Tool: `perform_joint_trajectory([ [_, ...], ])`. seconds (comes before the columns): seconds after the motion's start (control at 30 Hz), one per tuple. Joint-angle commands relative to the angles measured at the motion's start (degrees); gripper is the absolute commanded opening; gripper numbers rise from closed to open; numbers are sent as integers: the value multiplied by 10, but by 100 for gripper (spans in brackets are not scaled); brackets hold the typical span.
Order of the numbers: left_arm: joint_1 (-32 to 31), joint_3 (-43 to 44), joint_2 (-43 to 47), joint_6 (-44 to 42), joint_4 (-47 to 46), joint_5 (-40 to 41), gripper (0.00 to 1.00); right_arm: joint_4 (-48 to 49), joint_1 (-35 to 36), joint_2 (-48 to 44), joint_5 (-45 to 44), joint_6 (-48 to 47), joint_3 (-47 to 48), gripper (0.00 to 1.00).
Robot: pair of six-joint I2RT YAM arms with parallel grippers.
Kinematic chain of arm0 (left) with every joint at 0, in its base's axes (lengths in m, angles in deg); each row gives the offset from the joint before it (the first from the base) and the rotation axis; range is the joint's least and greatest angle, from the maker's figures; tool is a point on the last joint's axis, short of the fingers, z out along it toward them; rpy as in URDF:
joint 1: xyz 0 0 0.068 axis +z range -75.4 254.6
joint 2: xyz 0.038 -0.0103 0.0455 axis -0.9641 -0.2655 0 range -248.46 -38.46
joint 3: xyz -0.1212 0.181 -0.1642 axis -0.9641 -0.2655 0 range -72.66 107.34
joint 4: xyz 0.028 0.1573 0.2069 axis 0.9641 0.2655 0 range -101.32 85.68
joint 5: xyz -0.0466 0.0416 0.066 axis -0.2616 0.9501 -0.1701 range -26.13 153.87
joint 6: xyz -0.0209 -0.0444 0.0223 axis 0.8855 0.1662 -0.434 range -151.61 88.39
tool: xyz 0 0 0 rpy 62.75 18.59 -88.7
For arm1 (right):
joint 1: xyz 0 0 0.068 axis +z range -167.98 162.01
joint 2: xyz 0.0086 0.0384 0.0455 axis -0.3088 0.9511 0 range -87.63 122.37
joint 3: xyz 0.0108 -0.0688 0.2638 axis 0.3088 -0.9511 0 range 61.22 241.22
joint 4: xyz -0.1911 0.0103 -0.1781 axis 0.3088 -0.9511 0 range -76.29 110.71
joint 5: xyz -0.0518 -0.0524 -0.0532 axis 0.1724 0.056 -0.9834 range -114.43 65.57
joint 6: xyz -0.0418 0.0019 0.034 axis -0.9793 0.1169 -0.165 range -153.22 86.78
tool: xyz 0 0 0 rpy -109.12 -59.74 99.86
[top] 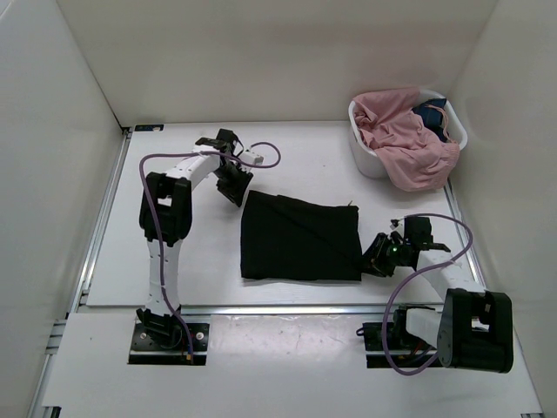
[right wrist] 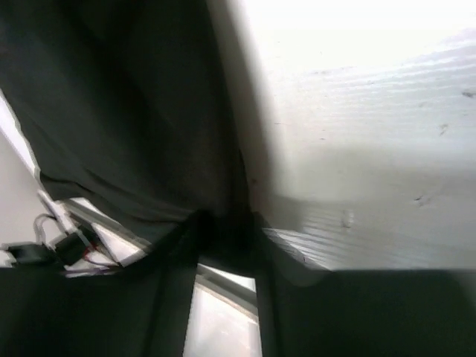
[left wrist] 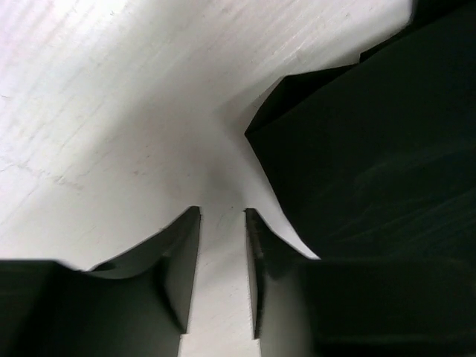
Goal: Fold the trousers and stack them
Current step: Fold the trousers
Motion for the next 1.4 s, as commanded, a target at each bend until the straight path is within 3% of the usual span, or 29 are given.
perform_joint_trajectory([
  [0.0, -2, 9, 6, -11, 9, -25, 43, -22, -3, 8, 9, -14, 6, 43],
  [0.1, -2, 15, 12, -11, 15, -25, 43, -53, -3, 2, 9, -31, 30, 62],
  [0.37, 33, 9, 87, 1, 46, 28, 44, -199, -3, -28, -81, -97, 162, 86],
  [0.5, 71, 4, 142, 22, 62, 84, 55, -264, -8, -34, -147, -104, 269, 99],
  [0.57, 86, -2, 175, 34, 78, 120, 64, -305, -15, -19, -184, -104, 335, 99],
  [0.67, 123, -31, 215, 71, 83, 209, 70, -366, -40, 10, -251, -98, 409, 99],
  [0.77, 172, -83, 258, 114, 83, 264, 70, -395, -56, 23, -282, -104, 456, 99],
  [1.07, 319, -209, 375, 176, 56, 258, 70, -403, -68, 34, -326, -116, 497, 99],
  [1.37, 325, -222, 402, 176, 42, 245, 71, -391, -68, 29, -332, -111, 497, 99],
])
